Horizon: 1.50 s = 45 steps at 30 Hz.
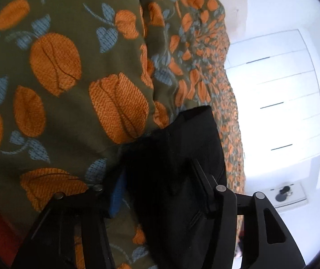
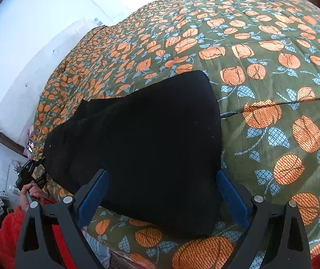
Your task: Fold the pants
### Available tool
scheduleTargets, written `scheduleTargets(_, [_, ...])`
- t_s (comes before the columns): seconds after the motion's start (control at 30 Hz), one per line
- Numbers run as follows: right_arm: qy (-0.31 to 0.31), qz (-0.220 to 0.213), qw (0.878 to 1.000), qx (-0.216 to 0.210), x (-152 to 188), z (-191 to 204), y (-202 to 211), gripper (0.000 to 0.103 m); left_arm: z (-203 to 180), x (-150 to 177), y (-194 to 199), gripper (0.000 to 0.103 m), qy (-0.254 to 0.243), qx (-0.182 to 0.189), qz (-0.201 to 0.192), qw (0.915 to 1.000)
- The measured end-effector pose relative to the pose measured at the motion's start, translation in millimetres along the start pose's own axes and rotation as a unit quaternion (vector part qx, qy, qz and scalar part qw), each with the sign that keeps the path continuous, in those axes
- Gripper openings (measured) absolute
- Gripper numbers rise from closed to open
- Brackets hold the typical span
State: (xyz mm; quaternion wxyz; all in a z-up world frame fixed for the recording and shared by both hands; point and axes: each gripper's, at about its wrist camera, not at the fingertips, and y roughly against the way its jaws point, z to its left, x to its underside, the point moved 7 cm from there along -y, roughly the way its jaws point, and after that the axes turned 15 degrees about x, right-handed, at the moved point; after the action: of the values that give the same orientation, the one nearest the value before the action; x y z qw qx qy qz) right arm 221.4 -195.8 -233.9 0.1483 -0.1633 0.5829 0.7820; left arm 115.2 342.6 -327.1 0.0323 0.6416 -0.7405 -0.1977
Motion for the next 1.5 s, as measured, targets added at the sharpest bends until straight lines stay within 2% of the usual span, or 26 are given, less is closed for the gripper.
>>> scheduleTargets(0.07, [0.001,0.000,1.000,-0.001,-0.2,-0.2,0.3,0.095,-0.9,5.8,3.3,0.037,-0.014,-0.010,0.005,0.9998])
scheduleTargets(0.13, [-0.002,-0.001,1.000,-0.004,-0.5,-0.8,1.5,0.095,-10.0,7.0,9.1,0.026,-0.029,-0.015,0.003,0.9994])
scheduleTargets(0.27, [-0.016,-0.003,1.000,-0.017,-2.4,-4.2,3.7,0.095,-53.3,10.8,22.0,0.021,-0.086,-0.025,0.013,0.9959])
scheduleTargets(0.37, [-0.024,-0.006,0.999,-0.028,-5.1,-5.7,5.5,0.095,-117.7,25.4,23.9,0.021,-0.176,-0.023,0.037,0.9835])
scheduleTargets(0.43, [-0.030,-0.008,0.999,-0.039,-7.4,-5.9,7.3,0.095,-168.8,51.4,21.1,0.021,-0.249,-0.016,0.063,0.9663])
scheduleTargets(0.5, [-0.040,-0.013,0.998,-0.048,-9.9,-7.1,10.7,0.095,-221.6,93.5,15.3,0.021,-0.326,0.003,0.095,0.9407])
scheduleTargets(0.53, [-0.048,-0.018,0.997,-0.055,-12.3,-8.7,14.2,0.095,-250.2,125.4,7.5,0.021,-0.368,0.017,0.119,0.9219])
scheduleTargets(0.63, [-0.065,-0.053,0.995,-0.061,-23.6,-14.8,33.3,0.095,-289.4,204.1,-13.5,0.023,-0.441,0.044,0.182,0.8778])
scheduleTargets(0.7, [-0.066,-0.071,0.994,-0.054,-28.9,-19.7,43.9,0.095,-294.2,267.4,-35.1,0.026,-0.476,0.058,0.230,0.8466])
scheduleTargets(0.73, [-0.067,-0.083,0.993,-0.044,-31.1,-25.8,50.5,0.095,-290.7,292.7,-44.7,0.029,-0.486,0.059,0.251,0.8353])
scheduleTargets(0.77, [-0.068,-0.089,0.993,-0.038,-32.4,-30.7,54.4,0.095,-281.8,322.5,-62.2,0.042,-0.491,0.059,0.282,0.8224])
scheduleTargets(0.8, [-0.071,-0.095,0.992,-0.030,-32.3,-37.2,58.1,0.095,-270.3,347.2,-77.0,0.049,-0.491,0.054,0.314,0.8107])
scheduleTargets(0.83, [-0.076,-0.099,0.992,-0.021,-31.9,-44.3,60.7,0.095,-253.7,375.6,-89.2,0.058,-0.491,0.038,0.352,0.7958])
scheduleTargets(0.87, [-0.081,-0.102,0.991,-0.014,-31.9,-50.7,62.8,0.095,-235.1,400.2,-96.9,0.058,-0.487,0.020,0.387,0.7832])
scheduleTargets(0.9, [-0.088,-0.105,0.990,-0.008,-31.8,-57.7,65.6,0.095,-218.6,414.7,-100.4,0.058,-0.481,0.000,0.408,0.7761])
scheduleTargets(0.93, [-0.096,-0.109,0.989,-0.006,-32.0,-64.0,69.3,0.095,-210.9,421.6,-95.5,0.058,-0.475,-0.008,0.417,0.7751])
scheduleTargets(1.0, [-0.106,-0.120,0.987,-0.006,-32.2,-73.6,78.3,0.095,-208.2,421.2,-76.3,0.058,-0.462,0.007,0.422,0.7799])
scheduleTargets(1.07, [-0.105,-0.127,0.986,0.002,-33.4,-80.1,83.5,0.095,-218.0,397.1,-57.6,0.065,-0.473,0.015,0.395,0.7877])
scheduleTargets(1.1, [-0.100,-0.127,0.987,0.009,-33.8,-82.2,83.2,0.095,-225.2,377.5,-52.3,0.070,-0.478,0.019,0.371,0.7961])
scheduleTargets(1.13, [-0.095,-0.124,0.988,0.012,-33.9,-82.9,82.6,0.095,-233.1,349.4,-42.5,0.081,-0.479,0.021,0.331,0.8128])
scheduleTargets(1.17, [-0.092,-0.120,0.988,0.010,-34.6,-81.7,80.0,0.095,-236.1,324.2,-44.6,0.087,-0.473,0.020,0.301,0.8276])
scheduleTargets(1.23, [-0.081,-0.110,0.991,-0.016,-37.2,-66.8,75.9,0.095,-232.9,273.2,-34.7,0.087,-0.446,0.012,0.237,0.8631])
scheduleTargets(1.3, [-0.063,-0.095,0.992,-0.059,-44.0,-42.4,71.3,0.095,-213.3,241.4,-39.2,0.082,-0.430,-0.026,0.208,0.8780])
scheduleTargets(1.37, [-0.042,-0.067,0.991,-0.109,-47.0,-15.2,65.1,0.095,-188.7,239.2,-51.7,0.053,-0.426,-0.055,0.219,0.8761])
scheduleTargets(1.43, [-0.016,-0.018,0.987,-0.157,-51.6,17.0,51.2,0.095,-168.4,256.4,-65.1,0.037,-0.411,-0.055,0.259,0.8724])
scheduleTargets(1.5, [0.005,0.013,0.985,-0.171,-54.0,35.4,38.4,0.095,-164.3,285.4,-79.3,0.037,-0.424,-0.037,0.284,0.8592])
